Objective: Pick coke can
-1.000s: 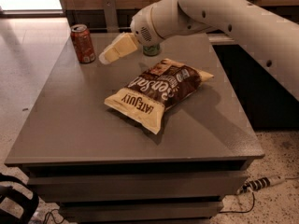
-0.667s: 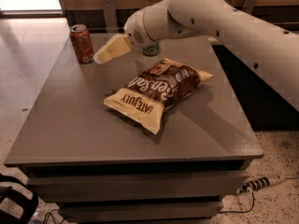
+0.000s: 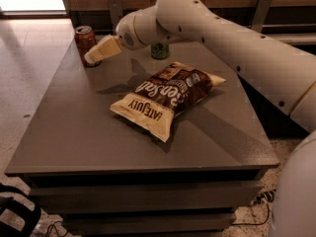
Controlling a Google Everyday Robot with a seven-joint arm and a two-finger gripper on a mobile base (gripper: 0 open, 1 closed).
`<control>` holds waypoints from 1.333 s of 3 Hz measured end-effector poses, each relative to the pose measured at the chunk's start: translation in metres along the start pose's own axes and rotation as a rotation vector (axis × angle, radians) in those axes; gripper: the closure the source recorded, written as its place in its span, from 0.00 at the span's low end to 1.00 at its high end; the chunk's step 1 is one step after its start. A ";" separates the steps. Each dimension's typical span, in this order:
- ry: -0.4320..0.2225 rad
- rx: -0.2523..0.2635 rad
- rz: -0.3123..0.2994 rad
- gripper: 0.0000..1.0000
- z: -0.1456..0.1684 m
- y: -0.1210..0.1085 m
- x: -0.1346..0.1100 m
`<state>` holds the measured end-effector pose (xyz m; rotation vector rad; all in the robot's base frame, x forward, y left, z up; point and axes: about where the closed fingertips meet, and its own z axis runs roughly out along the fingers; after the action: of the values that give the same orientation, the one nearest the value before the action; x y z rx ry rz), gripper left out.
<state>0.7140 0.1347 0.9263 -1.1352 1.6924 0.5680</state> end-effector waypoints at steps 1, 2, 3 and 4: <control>-0.031 -0.001 0.017 0.00 0.025 -0.006 -0.007; -0.064 0.013 0.062 0.00 0.062 -0.013 -0.006; -0.070 0.012 0.069 0.00 0.068 -0.013 -0.004; -0.113 -0.007 0.080 0.00 0.088 -0.016 -0.007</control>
Offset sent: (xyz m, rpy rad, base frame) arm 0.0502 0.0460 -0.0174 0.1054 0.0181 -0.0414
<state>0.7697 0.1993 0.8986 -1.0243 1.6448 0.6765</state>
